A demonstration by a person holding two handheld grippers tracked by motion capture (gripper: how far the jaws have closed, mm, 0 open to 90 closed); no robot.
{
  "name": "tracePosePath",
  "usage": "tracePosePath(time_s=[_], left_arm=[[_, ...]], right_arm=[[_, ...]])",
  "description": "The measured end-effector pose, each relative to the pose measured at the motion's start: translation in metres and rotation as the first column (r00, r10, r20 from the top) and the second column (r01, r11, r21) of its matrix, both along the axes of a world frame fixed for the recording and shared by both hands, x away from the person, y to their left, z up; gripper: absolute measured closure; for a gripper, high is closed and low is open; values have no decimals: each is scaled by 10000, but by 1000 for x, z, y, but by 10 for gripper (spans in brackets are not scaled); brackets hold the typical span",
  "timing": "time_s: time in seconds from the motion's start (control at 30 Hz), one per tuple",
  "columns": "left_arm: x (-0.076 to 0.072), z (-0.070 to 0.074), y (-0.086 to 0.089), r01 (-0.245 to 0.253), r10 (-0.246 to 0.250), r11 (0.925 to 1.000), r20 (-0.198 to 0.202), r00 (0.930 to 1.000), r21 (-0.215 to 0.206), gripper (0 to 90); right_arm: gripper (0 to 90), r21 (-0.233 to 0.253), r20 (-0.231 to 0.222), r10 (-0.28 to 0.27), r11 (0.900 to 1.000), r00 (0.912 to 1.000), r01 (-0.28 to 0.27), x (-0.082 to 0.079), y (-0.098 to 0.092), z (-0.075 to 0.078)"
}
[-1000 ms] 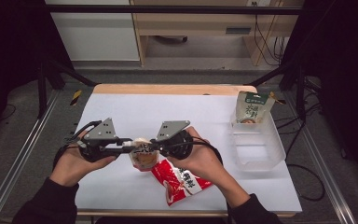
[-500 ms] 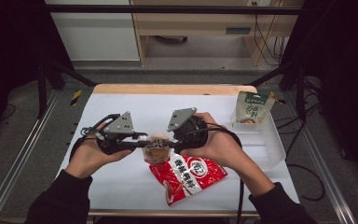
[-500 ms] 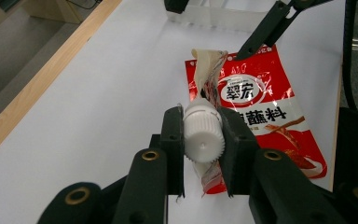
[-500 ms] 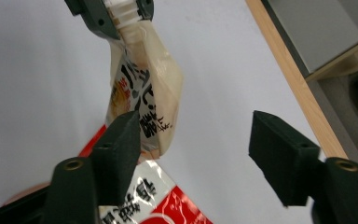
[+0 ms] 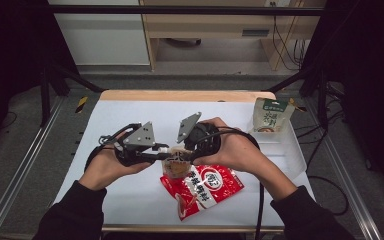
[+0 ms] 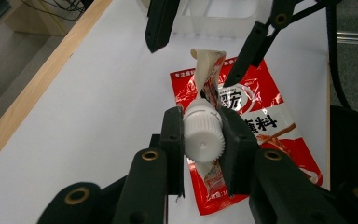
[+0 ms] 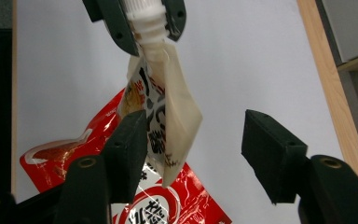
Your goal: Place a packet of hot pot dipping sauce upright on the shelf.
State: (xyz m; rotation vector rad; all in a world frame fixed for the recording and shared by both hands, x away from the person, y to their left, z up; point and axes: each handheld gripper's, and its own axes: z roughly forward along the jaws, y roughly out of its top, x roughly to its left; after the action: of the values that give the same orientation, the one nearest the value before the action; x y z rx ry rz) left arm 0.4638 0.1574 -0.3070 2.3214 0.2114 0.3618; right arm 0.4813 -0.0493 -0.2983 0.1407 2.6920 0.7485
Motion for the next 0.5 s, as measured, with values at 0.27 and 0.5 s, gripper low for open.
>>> tracePosePath(time_s=[0.27,0.5], left_arm=[[-1,0,-6,87,-87,9999,35,10000,-148,733],[1,-1,-7,26,-26,9998,22,10000,-187,732]], right_arm=[[617,-328,-423,299,9990,9987,-313,-1,6,-5],[821,-510,-617,161,9985,9980,-193,-1,6,-5]])
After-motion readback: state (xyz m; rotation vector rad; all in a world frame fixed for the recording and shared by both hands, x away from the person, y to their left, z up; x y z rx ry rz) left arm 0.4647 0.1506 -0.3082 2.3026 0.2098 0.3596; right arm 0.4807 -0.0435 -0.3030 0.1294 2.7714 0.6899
